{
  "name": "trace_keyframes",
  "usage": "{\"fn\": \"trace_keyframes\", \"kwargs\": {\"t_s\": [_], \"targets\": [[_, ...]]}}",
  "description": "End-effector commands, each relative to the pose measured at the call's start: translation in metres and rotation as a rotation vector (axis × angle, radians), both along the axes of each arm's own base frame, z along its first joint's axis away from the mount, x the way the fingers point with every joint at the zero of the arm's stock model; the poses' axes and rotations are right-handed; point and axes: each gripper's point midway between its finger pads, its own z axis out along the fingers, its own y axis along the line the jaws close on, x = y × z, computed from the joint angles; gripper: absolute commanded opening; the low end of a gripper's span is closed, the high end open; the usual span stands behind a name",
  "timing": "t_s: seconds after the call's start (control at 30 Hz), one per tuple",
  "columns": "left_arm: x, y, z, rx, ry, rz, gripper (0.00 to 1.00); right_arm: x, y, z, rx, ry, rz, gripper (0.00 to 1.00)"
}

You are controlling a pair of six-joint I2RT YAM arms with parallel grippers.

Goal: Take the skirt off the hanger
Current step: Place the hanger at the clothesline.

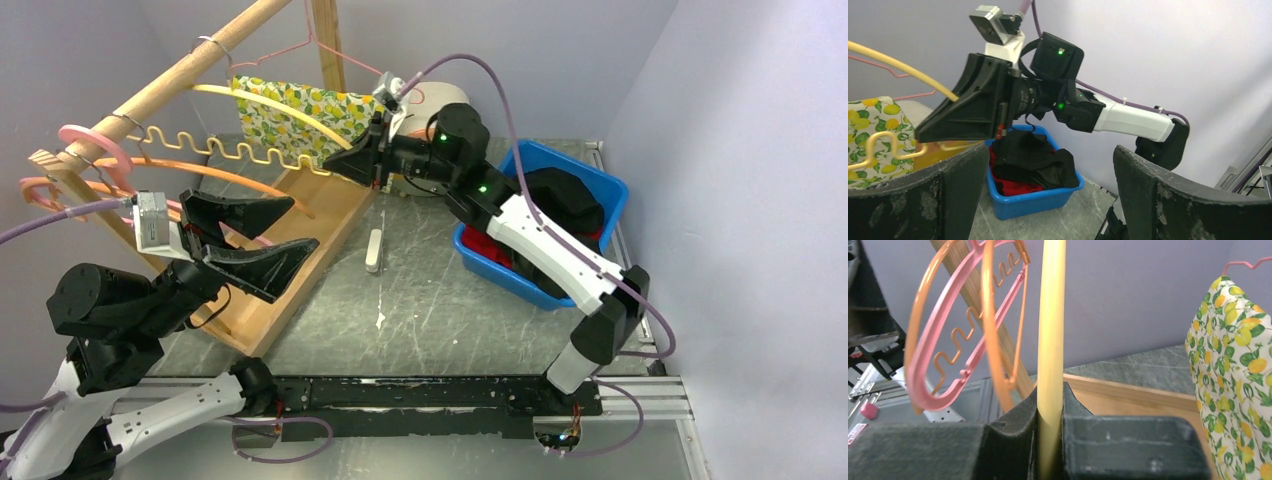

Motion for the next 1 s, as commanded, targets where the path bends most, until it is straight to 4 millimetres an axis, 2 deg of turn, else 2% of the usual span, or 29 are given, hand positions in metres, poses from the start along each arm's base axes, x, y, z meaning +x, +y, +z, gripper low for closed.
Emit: {"fn": "trace_keyframes", "kwargs": {"t_s": [0.0,0.13,0.2,0.33,0.47,0.7,0.77,0.97], "targets": [[-0.001,0.001,0.000,-0.020,0.033,-0.008,0.96,0.000,0.016,0.034,0.068,-0.109,-0.020,0.00],[-0.001,-0.001,0.000,-0.023,0.035,-0.015,0.96,-0.001,0.040,0.022,0.025,-0.118,-0.007,0.00],[-0.003,0.000,0.003,-0.032,0.025,-0.021,0.95,-0.004,0.051,0.008,-0.013,-0.109,-0.003,0.00],[-0.002,0.001,0.006,-0.037,0.024,-0.017,0.95,-0.011,0.065,-0.009,-0.046,-0.100,-0.002,0.00],[-0.001,0.000,0.006,-0.030,0.021,-0.013,0.96,-0.020,0.071,-0.020,-0.067,-0.089,0.015,0.00],[0.000,-0.003,0.008,-0.035,0.012,-0.015,0.96,-0.023,0.072,-0.034,-0.103,-0.060,0.004,0.01],[0.001,-0.005,0.007,-0.026,0.016,-0.016,0.96,-0.025,0.070,-0.034,-0.103,-0.054,0.001,0.09],[0.002,-0.006,0.006,-0.026,0.017,-0.015,0.96,-0.029,0.042,-0.029,-0.096,-0.036,-0.077,0.57]]}}
